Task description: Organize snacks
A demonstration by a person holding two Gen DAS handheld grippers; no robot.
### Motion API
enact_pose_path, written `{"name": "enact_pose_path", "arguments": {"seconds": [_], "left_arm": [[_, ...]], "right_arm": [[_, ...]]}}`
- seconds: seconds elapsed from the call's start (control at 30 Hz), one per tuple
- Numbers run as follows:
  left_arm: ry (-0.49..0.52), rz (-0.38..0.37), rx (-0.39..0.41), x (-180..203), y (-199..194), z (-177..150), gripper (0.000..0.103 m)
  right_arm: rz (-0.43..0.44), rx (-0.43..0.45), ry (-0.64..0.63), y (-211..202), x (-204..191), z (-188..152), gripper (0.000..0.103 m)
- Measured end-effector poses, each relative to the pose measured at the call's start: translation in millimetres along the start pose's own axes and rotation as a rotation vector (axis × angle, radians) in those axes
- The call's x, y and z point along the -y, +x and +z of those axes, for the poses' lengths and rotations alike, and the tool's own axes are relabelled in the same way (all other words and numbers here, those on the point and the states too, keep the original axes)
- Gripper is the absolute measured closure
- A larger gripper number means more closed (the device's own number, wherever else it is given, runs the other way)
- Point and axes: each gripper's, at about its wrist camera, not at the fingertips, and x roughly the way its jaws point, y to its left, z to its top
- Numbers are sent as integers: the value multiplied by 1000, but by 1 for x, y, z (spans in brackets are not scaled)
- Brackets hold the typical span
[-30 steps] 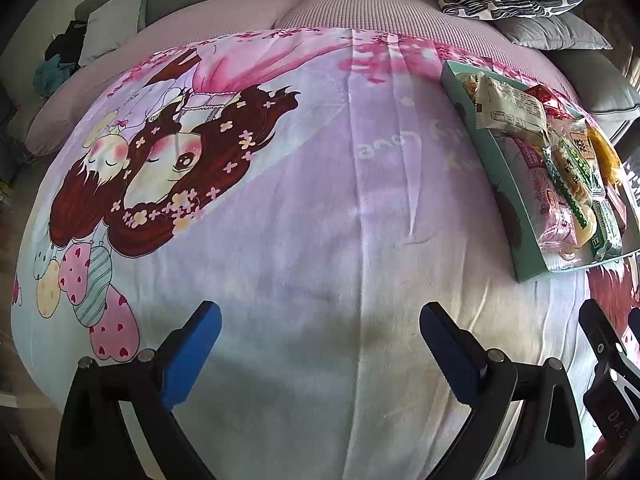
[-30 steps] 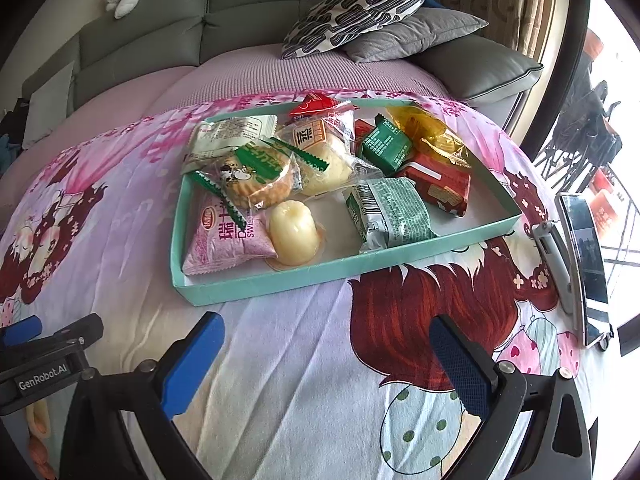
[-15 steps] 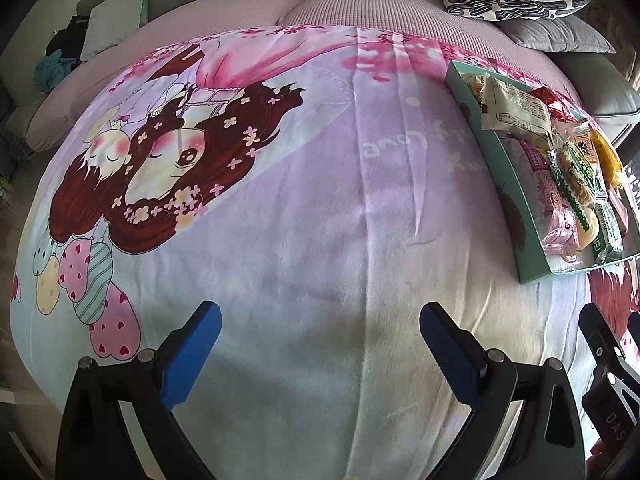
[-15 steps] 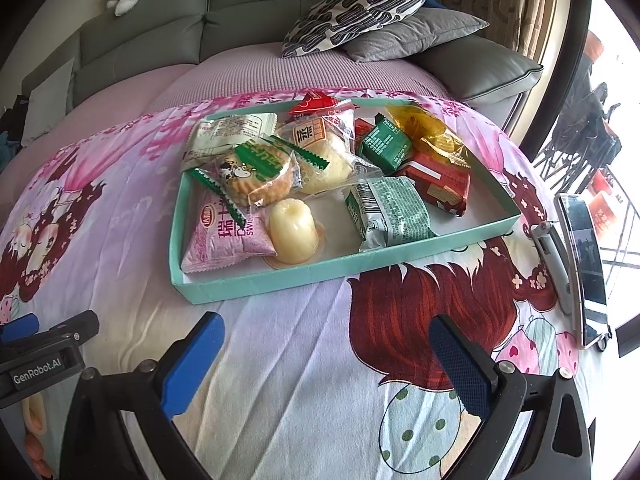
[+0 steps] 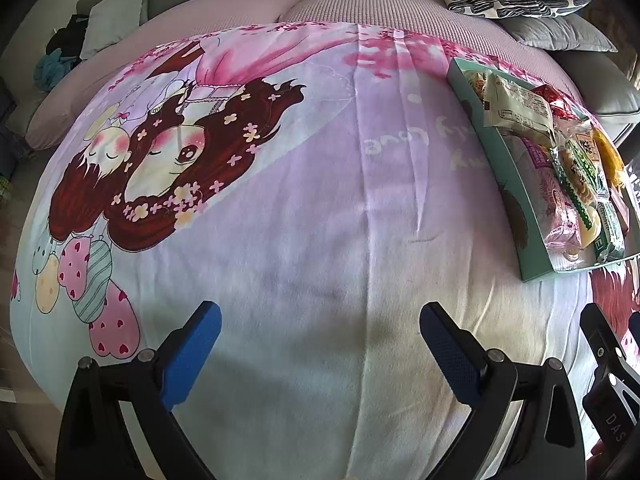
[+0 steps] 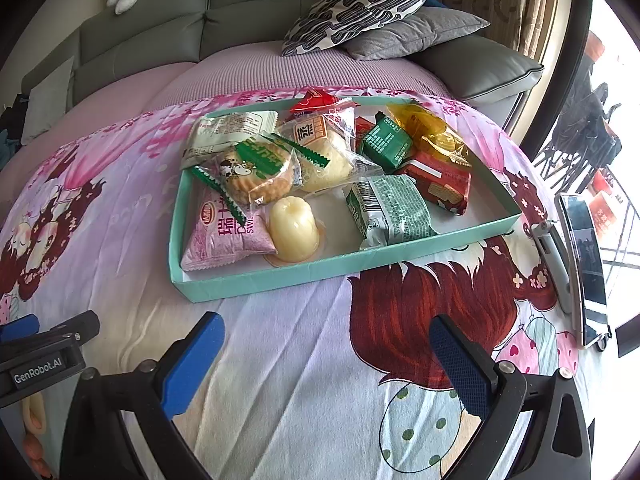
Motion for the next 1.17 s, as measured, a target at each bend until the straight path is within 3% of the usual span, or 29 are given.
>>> {"name": "enact_pose_path", "arguments": {"seconds": [1.17], "left_arm": [[-18,10,11,-2,-4,1,4]], "right_arm": [[0,1,-6,0,-1,0,0]]}}
